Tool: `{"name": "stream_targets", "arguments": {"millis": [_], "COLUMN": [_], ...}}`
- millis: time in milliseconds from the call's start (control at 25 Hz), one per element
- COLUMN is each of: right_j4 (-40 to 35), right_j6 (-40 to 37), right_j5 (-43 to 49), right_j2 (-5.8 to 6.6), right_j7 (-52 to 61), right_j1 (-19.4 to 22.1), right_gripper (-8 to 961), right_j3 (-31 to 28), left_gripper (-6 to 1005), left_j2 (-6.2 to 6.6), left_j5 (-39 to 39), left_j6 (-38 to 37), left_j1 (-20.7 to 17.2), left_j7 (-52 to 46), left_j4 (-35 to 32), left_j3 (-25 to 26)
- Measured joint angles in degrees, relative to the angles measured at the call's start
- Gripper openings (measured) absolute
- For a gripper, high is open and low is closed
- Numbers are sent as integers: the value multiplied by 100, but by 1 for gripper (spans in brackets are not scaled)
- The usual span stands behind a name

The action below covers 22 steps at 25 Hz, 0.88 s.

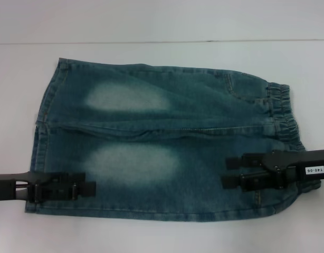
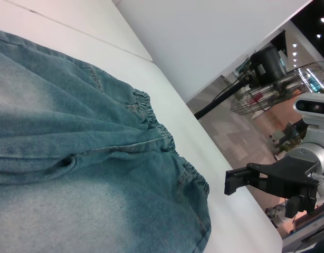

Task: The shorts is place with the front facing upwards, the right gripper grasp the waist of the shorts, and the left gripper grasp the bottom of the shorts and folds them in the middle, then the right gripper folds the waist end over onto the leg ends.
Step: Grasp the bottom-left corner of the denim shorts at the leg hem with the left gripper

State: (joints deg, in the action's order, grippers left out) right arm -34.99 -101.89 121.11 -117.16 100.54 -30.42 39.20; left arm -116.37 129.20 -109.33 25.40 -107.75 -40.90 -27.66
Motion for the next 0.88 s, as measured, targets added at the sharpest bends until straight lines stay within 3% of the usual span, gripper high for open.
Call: {"name": "stream_targets", "arguments": {"millis": [880], "right_j4": [10], "right_j6": [3], "right_j5": [0], "right_j2": [-8], "right_j7": [-5], "right_j1": [5], "right_gripper": [945], "right_j3": [5], "left_gripper": [933], "left_j2": [0], "left_j5": [0], "left_j6": [58], "left_j1": [8], "left_j7": [-12], "left_j4": [20], "left_j3": [-18]}}
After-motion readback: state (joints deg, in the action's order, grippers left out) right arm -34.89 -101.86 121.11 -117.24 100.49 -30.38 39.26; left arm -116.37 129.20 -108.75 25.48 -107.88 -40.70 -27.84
